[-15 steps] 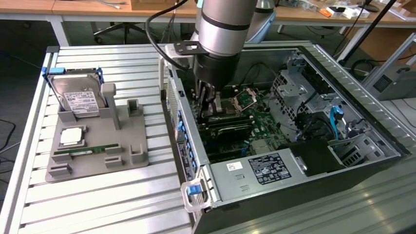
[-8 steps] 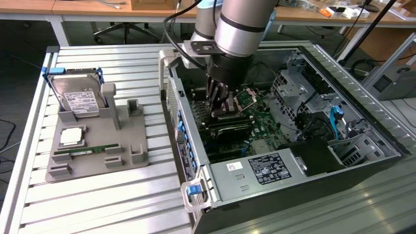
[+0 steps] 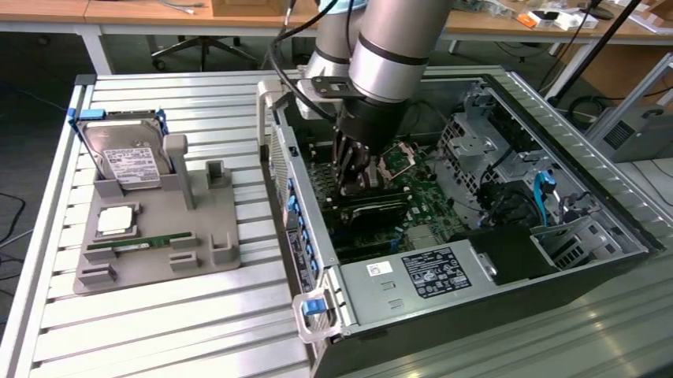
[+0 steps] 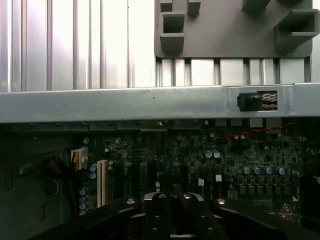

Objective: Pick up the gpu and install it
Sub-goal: 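Press down on the gpu until it lock into place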

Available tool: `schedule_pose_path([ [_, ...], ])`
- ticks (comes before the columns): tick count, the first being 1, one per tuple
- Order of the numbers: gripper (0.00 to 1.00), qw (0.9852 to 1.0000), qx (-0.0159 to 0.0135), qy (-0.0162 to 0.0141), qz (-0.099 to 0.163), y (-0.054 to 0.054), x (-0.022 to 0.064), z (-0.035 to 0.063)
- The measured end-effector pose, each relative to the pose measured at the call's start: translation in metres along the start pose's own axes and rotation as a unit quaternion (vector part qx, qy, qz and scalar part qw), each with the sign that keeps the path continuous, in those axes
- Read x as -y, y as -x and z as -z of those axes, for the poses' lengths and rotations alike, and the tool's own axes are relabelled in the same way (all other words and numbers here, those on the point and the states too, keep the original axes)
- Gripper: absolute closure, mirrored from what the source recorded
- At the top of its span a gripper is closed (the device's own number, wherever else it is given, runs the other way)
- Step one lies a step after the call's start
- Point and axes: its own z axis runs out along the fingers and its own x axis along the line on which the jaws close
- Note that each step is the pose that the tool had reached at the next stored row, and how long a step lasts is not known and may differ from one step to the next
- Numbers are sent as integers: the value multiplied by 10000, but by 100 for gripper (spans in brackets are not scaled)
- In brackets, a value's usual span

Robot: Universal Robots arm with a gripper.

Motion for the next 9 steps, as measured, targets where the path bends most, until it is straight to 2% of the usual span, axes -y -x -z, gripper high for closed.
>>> schedule_pose_path([
  [9,89,9999,-8,102,8,11,18,-157],
])
